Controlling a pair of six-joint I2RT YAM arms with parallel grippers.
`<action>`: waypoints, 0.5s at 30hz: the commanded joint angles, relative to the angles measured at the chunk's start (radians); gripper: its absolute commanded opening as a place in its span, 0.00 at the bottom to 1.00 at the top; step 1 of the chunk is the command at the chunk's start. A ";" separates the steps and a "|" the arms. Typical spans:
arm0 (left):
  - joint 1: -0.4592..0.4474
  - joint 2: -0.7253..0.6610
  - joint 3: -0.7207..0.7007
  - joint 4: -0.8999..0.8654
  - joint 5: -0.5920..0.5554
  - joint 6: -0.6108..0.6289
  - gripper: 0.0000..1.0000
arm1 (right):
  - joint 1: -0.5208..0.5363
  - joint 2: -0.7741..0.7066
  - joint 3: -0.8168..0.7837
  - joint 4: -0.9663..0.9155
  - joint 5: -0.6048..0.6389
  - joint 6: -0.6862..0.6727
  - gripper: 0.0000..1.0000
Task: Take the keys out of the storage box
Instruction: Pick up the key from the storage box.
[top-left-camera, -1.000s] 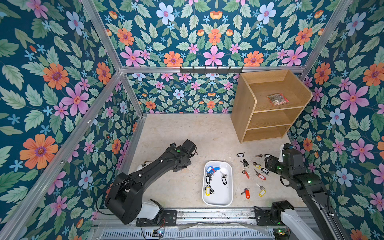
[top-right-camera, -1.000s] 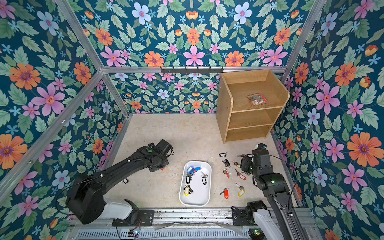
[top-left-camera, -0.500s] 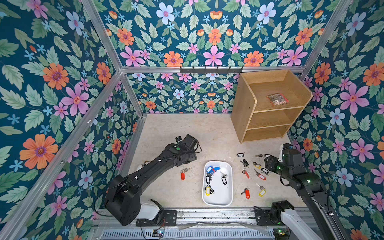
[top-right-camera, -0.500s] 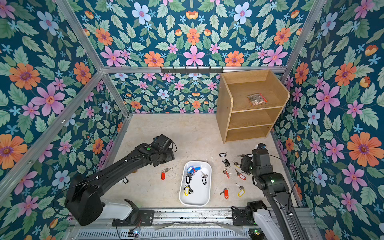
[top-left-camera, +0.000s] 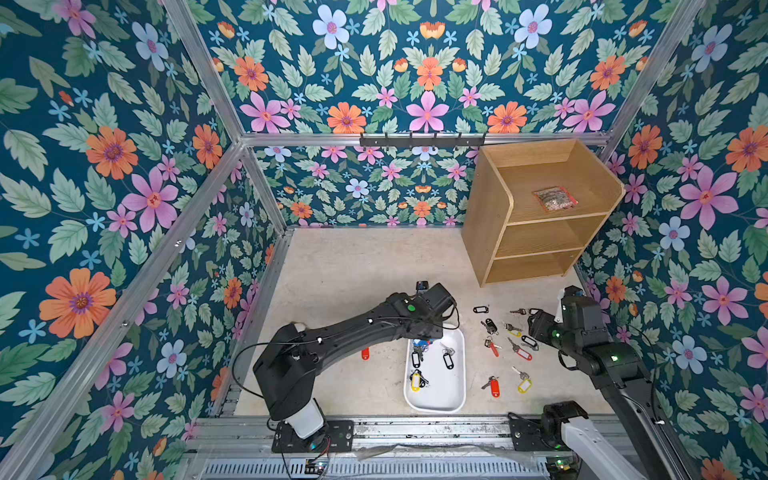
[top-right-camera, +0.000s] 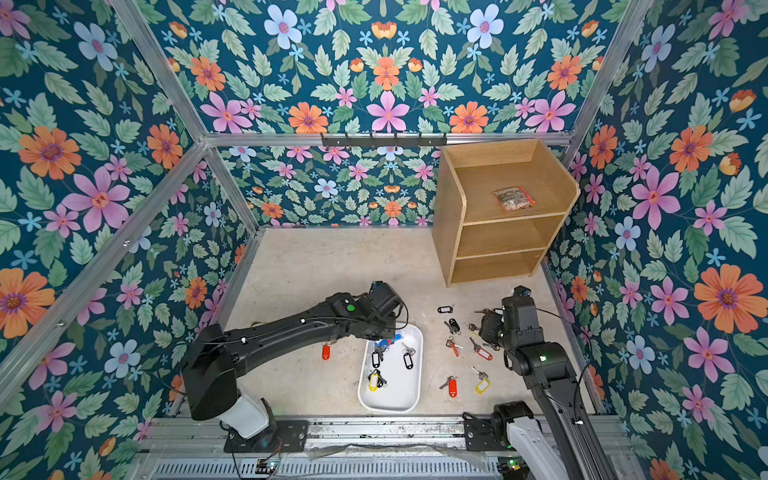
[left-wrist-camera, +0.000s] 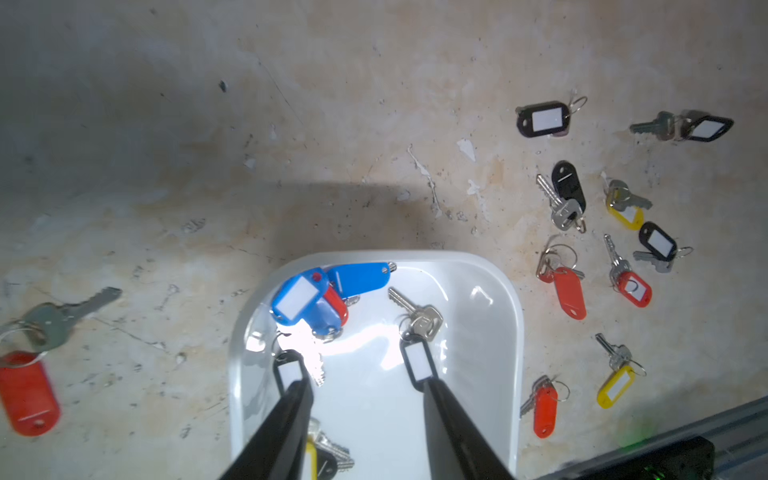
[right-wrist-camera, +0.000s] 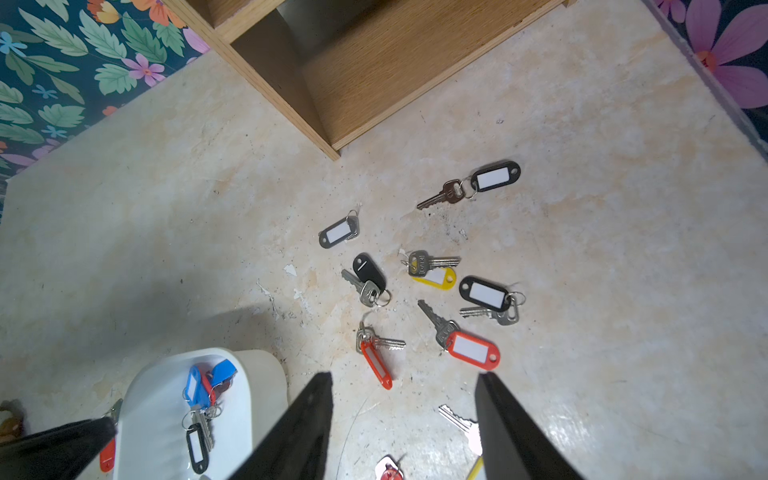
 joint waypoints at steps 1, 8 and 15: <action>-0.025 0.046 -0.006 0.089 0.045 -0.095 0.50 | 0.001 0.000 -0.004 0.023 0.011 0.004 0.59; -0.077 0.182 0.035 0.130 0.075 -0.157 0.50 | 0.002 -0.004 -0.004 0.023 0.010 0.003 0.59; -0.079 0.240 0.033 0.128 0.093 -0.187 0.49 | 0.002 -0.013 -0.004 0.024 0.009 0.003 0.59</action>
